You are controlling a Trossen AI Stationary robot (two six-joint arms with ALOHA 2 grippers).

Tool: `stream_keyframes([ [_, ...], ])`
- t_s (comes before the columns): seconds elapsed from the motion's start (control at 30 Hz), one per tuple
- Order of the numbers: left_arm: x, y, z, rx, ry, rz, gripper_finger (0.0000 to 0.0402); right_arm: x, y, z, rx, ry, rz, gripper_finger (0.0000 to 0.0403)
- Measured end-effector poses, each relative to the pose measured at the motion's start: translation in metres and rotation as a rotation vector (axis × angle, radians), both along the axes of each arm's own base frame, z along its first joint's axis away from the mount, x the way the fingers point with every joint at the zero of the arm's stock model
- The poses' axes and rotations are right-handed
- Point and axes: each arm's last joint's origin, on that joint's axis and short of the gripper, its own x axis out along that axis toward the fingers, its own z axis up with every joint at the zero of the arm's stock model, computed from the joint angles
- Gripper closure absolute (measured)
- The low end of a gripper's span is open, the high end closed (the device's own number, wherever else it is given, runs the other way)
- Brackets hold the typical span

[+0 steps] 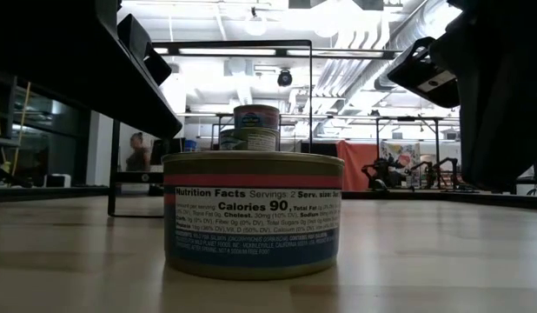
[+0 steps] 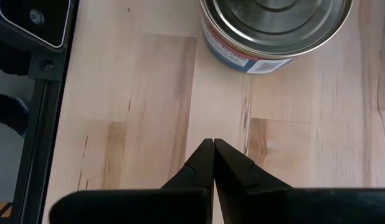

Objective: Stack canned seafood by type on shelf
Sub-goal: Stack the blue pink tuna can on top of the other blue pink tuna cans on the shelf

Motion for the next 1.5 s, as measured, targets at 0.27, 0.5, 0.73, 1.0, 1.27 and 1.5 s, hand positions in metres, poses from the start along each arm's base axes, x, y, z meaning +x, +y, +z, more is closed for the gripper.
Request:
stream_keyframes([
  [0.27,0.000,0.000,0.000,0.000,0.000,0.000,0.0401,0.001,0.001,0.000,0.007,-0.008,-0.001,0.0402],
  [0.5,0.000,0.000,0.000,-0.028,0.002,0.024,0.0401,0.002,0.001,0.001,0.016,-0.017,-0.004,0.0402],
  [0.73,-0.001,0.001,-0.006,0.020,0.030,0.004,0.0401,0.002,0.001,0.001,0.013,-0.017,0.000,0.0402],
  [1.0,0.001,-0.001,-0.018,0.036,0.047,0.000,0.0402,0.004,0.002,-0.016,-0.029,0.010,-0.002,0.0402],
  [1.27,0.003,-0.002,-0.014,0.050,-0.001,-0.006,0.0401,0.008,-0.002,-0.018,-0.044,-0.001,-0.023,0.0402],
  [1.5,0.003,-0.002,-0.014,0.049,0.002,-0.009,0.0401,0.010,-0.005,-0.018,-0.038,-0.004,-0.037,0.0402],
])
